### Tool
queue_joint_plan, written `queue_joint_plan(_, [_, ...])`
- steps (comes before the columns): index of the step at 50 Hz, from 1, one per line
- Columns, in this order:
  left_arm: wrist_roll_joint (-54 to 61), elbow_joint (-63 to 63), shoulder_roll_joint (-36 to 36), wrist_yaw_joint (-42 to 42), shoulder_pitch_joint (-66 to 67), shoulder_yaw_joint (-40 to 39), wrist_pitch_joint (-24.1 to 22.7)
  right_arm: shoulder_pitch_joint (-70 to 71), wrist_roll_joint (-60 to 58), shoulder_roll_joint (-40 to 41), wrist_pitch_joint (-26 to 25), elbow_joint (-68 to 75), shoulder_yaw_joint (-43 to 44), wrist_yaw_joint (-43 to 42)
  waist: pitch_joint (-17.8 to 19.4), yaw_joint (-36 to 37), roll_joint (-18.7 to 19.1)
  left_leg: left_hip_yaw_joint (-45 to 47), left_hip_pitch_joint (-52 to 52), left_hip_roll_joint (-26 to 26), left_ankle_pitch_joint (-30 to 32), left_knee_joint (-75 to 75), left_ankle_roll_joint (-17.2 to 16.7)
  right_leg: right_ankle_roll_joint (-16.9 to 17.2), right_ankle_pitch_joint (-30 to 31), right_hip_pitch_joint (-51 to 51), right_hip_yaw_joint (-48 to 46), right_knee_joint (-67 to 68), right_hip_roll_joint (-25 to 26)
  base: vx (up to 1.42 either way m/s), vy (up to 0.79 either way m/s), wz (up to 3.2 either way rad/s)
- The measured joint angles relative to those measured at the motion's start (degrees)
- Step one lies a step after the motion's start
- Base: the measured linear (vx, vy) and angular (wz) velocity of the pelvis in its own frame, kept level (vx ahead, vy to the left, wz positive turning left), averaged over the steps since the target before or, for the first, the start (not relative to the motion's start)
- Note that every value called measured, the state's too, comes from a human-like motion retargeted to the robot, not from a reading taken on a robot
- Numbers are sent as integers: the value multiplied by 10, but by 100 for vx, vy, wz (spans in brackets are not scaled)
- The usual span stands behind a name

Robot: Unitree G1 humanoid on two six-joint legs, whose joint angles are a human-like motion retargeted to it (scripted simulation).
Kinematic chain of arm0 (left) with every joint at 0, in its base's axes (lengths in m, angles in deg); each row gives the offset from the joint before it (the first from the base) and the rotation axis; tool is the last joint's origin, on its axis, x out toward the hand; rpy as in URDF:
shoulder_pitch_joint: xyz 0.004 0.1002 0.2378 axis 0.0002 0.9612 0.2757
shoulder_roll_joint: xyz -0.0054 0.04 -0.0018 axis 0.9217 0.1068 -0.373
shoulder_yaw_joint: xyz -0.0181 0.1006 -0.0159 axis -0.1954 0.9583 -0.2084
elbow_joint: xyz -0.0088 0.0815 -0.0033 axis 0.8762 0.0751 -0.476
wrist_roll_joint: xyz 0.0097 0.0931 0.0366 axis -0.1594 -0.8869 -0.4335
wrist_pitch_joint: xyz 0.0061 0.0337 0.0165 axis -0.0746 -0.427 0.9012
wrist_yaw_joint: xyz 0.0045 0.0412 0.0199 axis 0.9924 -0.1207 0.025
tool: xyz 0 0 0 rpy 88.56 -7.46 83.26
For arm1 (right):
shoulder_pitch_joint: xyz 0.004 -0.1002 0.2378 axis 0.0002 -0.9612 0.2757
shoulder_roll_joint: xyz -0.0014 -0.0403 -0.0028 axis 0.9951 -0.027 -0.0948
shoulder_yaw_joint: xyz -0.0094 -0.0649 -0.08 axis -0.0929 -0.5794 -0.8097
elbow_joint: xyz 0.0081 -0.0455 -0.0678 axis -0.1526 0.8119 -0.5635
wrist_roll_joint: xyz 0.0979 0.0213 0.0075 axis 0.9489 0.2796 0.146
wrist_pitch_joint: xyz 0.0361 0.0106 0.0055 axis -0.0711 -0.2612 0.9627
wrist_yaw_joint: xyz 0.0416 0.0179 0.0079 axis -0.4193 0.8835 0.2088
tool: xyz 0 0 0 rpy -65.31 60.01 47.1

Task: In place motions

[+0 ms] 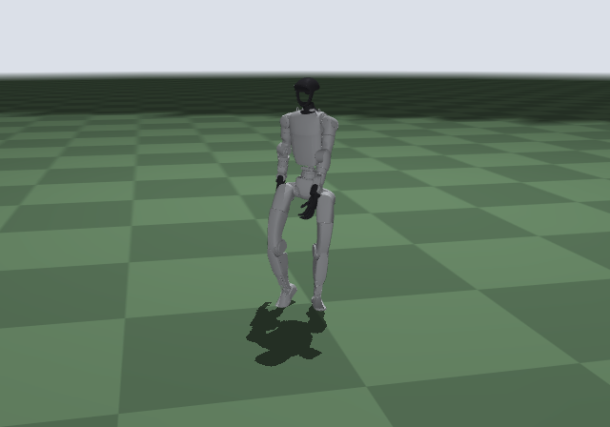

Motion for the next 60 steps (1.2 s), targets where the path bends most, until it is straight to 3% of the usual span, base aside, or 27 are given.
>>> queue_joint_plan(3, [-9, -17, -5, -15, 41, 2, 5, 33, 4, 18, -3, -7, -16, 14, -23, 33, -13, 17, 7, -22, 0, -8, -6, 18, 37, 87, 45, -140, 24, 7, -8, -31])
queue_joint_plan(5, [-11, -32, -10, -19, 63, 3, 9, 54, 3, 28, -3, -10, -21, 23, -36, 48, -19, 12, 7, -37, 0, -9, -8, 40, -21, 144, 43, -227, 26, 1, -15, 8])
queue_joint_plan(8, [-18, -55, -7, -28, 91, -1, 17, 90, 16, 37, -10, -7, -38, 34, -46, 74, -35, 12, 15, -56, 0, -9, -14, 27, -85, 196, -10, -317, 15, 0, -19, -11])
queue_joint_plan(13, [-37, -88, 18, -36, 145, -10, 26, 176, 32, 66, -14, -4, -79, 52, -51, 119, -45, 25, 19, -47, 6, -1, -35, 20, -112, 217, 4, -380, 20, -8, -22, -21])
queue_joint_plan(21, [-67, -117, 43, -45, 251, -23, 54, 266, 32, 113, -16, -14, -134, 90, -54, 114, -41, 8, -2, -10, 21, 66, -56, 1, -136, 240, -9, -390, 32, -11, -21, 31])
queue_joint_plan(28, [-119, -135, 51, -111, 357, -6, 50, 306, 51, 138, -17, -49, -153, 130, -57, 145, -53, -33, -109, 39, 162, 276, -52, -12, -145, 253, -8, -397, 22, -11, -13, 18])
queue_joint_plan(33, [-203, -143, 61, -131, 415, 22, 45, 339, 78, 150, -12, -82, -150, 142, -42, 190, -66, -73, -218, 75, 251, 455, 1, -22, -146, 259, -8, -399, 19, -17, -13, -1])
queue_joint_plan(36, [-229, -155, 56, -143, 443, 24, 45, 360, 86, 154, -10, -98, -137, 146, -36, 221, -65, -67, -279, 113, 206, 562, -2, -32, -146, 258, -6, -396, 22, -13, -6, -11])
queue_joint_plan(43, [-247, -157, 19, -175, 501, 2, 46, 423, 107, 164, -1, -139, -131, 180, -13, 295, -45, -53, -468, 206, 127, 831, 31, -66, -137, 253, 22, -395, 54, -9, -5, -47])
queue_joint_plan(46, [-263, -157, 10, -182, 506, 1, 41, 442, 106, 171, 2, -150, -133, 179, 8, 332, -55, -37, -514, 215, 111, 878, 34, -76, -133, 252, 49, -386, 47, -9, -6, -97])
queue_joint_plan(53, [-282, -150, 20, -181, 482, 11, 33, 458, 106, 179, 13, -166, -139, 176, 43, 385, -82, -5, -543, 221, 93, 877, 50, -88, -136, 250, 82, -360, 26, -4, -5, -50])
queue_joint_plan(60, [-234, -141, 31, -166, 455, -18, 39, 419, 98, 184, 24, -158, -148, 167, -3, 359, -67, -35, -510, 234, 105, 799, 56, -78, -133, 233, 64, -374, 40, 0, 2, 19])
